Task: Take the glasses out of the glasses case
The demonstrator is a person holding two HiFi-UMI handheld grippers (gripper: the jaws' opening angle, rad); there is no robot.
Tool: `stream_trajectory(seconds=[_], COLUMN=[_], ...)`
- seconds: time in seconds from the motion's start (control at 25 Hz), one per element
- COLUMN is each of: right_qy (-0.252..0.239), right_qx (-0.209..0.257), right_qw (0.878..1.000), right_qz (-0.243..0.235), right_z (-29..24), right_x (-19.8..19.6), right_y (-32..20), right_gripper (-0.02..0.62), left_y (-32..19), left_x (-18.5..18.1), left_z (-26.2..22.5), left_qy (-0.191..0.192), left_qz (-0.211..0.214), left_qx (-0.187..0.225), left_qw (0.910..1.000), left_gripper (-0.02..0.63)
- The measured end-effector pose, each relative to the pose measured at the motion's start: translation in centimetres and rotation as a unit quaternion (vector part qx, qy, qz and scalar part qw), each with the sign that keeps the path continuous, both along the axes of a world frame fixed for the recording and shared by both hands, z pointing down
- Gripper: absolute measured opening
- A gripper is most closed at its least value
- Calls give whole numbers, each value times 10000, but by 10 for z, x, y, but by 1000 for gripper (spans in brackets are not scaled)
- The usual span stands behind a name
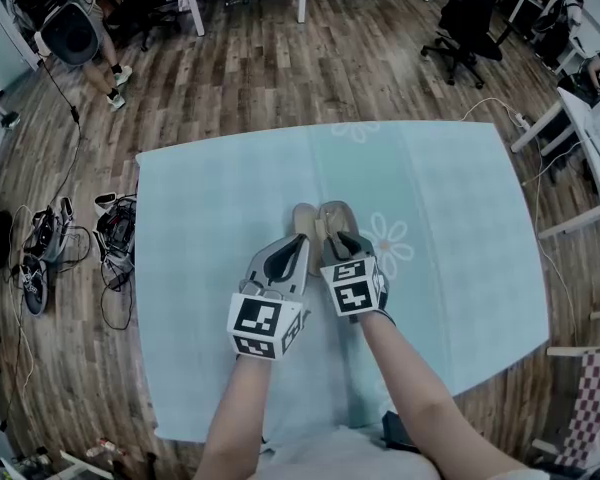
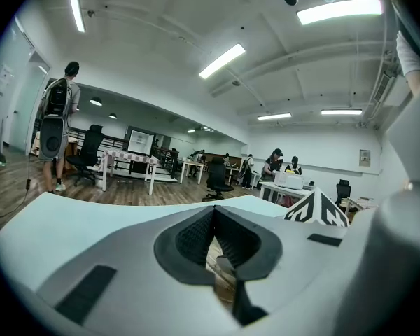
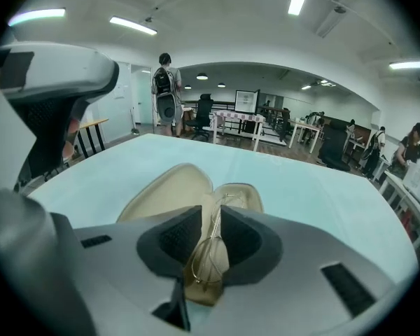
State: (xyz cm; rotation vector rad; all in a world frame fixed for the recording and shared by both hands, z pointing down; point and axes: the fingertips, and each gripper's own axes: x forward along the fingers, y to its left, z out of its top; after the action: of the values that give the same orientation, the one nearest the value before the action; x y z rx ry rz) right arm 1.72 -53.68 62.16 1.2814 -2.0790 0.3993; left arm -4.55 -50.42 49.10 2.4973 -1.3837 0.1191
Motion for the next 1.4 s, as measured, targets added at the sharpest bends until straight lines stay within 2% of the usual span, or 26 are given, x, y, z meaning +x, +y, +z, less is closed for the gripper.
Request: stream_trajectory(seconds=[0.4, 0.52, 0.68, 0.8, 1.16, 1.4], right_qy=[310, 421, 951, 1093, 1008, 603], right_qx=[-415, -446, -566, -678, -653, -647], right_qw=[9986, 9981, 9938, 9917, 9927, 9957], right_qz=[83, 82, -82, -34, 86, 284], right_z=[25, 28, 38, 41, 40, 31], right_x=[8, 10, 9, 8, 15, 17], right_y=[-7, -7, -6, -9, -10, -14], right_gripper=[104, 77, 32, 28, 29, 25], left_y=[-5, -6, -5, -6, -2, -3], left_x=[-9, -11, -13, -18, -21, -26], left_z=[11, 12, 12, 12, 11, 6], left_qy=[10, 20, 21, 20, -15, -44], left_qz=[-111, -135, -148, -170, -222, -257], left_qx=[-92, -99, -100, -121, -94, -98], left_qw=[9999, 9999, 9998, 9998, 9997, 9996], left_gripper=[8, 8, 8, 8, 8, 8])
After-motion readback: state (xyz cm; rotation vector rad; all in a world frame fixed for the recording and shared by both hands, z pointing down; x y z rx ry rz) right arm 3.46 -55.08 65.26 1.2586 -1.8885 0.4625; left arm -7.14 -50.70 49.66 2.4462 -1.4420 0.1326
